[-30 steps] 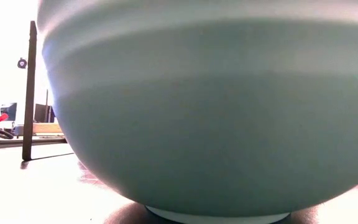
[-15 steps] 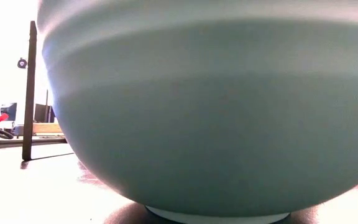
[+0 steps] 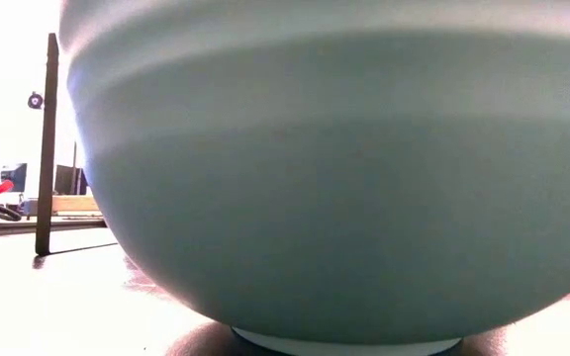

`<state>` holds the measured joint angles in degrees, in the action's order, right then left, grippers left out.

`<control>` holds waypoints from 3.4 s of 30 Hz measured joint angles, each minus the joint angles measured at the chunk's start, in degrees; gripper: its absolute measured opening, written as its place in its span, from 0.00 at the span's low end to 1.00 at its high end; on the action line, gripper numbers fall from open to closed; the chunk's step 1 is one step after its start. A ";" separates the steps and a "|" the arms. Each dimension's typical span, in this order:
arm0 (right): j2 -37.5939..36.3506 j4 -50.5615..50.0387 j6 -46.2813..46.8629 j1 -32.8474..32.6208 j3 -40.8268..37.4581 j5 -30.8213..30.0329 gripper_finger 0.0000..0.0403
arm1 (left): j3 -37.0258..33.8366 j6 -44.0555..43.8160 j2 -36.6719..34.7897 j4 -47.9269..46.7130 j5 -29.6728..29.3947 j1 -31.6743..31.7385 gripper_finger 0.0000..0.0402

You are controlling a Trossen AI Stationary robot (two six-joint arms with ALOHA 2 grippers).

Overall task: Place and stack bowls onto a shelf
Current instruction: Put the orange bowl on the shelf

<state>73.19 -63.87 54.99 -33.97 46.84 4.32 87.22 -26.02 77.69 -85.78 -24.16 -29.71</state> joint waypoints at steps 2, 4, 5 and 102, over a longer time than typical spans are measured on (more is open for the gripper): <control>0.00 -0.90 0.08 0.01 0.72 0.00 0.02 | 0.00 0.00 0.00 0.00 -0.05 0.00 0.30; 0.00 -1.57 -0.12 0.04 1.93 -0.30 0.02 | 0.00 0.00 0.00 0.02 -0.55 0.00 0.30; 0.00 -2.30 -0.37 0.04 2.71 -0.96 0.02 | 0.00 0.00 0.00 0.00 -0.68 0.00 0.30; 15.98 34.65 -89.04 15.23 38.16 19.15 0.02 | -0.02 49.47 4.79 44.35 20.49 2.31 0.30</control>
<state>89.17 -29.23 -34.05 -18.74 85.01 23.47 87.20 23.45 82.48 -41.43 -3.67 -27.40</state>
